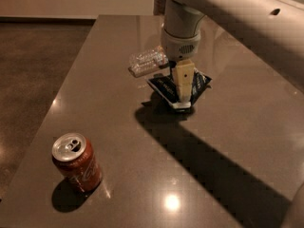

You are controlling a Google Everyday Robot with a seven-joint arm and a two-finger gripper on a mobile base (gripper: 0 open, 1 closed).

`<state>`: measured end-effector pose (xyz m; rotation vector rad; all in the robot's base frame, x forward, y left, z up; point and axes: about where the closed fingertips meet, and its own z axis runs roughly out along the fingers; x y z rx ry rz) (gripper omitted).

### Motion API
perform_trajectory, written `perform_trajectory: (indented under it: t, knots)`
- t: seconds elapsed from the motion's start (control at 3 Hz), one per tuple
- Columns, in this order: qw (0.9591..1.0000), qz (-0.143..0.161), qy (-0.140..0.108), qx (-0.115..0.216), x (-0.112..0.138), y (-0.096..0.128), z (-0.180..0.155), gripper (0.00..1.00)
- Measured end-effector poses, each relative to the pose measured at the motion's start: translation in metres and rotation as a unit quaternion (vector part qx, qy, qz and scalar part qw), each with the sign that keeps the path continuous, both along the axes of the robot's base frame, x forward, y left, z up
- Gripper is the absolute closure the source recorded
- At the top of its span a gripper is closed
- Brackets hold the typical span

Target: Move blue chip bag near water bottle

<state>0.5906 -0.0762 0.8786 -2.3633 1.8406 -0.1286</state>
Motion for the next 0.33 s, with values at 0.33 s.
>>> perform_trajectory:
  t: [0.33]
  knots:
    - [1.0000,0.000,0.000,0.000,0.0000,0.0000,0.0000,0.00]
